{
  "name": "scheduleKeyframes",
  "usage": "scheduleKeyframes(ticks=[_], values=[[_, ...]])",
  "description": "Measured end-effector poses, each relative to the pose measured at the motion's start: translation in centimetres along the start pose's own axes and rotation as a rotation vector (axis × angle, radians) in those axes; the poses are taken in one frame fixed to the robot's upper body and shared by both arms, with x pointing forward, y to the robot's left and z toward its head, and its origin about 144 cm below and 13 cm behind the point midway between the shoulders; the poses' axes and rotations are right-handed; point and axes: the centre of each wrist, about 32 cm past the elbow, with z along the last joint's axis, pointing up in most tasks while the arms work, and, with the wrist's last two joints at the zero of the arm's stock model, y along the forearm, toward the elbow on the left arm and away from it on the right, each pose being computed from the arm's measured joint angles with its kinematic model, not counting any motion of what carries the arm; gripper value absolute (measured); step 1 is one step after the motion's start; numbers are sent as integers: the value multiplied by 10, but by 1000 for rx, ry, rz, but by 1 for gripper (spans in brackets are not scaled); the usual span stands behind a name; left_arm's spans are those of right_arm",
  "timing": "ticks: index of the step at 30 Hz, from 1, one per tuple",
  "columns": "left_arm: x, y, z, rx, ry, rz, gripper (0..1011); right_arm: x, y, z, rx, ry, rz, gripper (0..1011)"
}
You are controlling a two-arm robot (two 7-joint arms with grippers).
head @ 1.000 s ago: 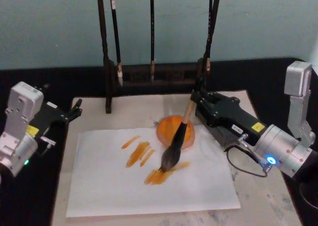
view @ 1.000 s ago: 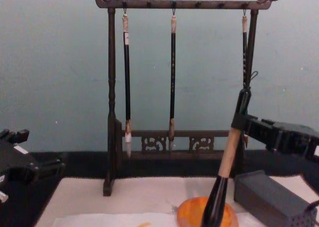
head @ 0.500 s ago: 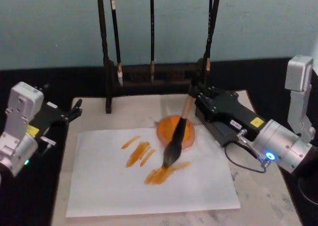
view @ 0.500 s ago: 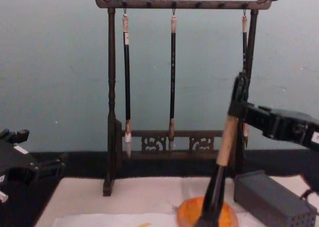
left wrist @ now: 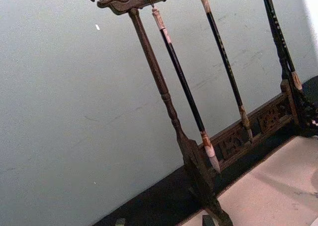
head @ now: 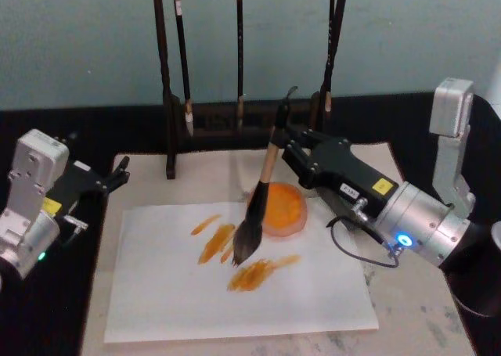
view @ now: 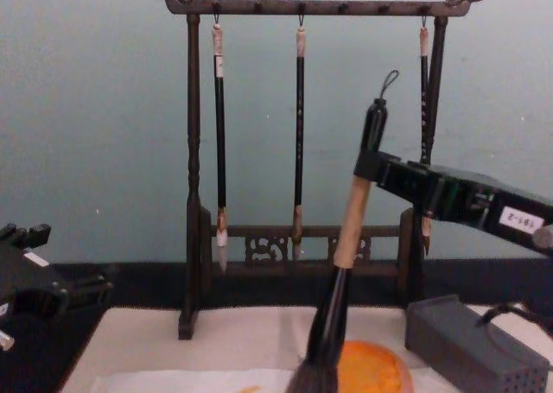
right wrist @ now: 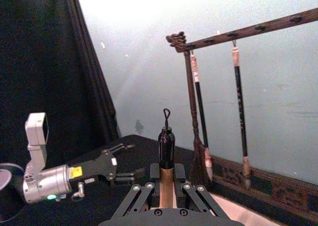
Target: Pick up the brush from the inkstone, write on the paper, then place the brush back to its original position.
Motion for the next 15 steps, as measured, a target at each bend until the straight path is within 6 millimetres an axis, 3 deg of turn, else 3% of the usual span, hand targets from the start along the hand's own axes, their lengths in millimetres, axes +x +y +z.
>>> scheduleKeyframes(ticks=[15], values=[[0,0,0,0,0,0,1001,-7,12,-15,-5,51,31,177]])
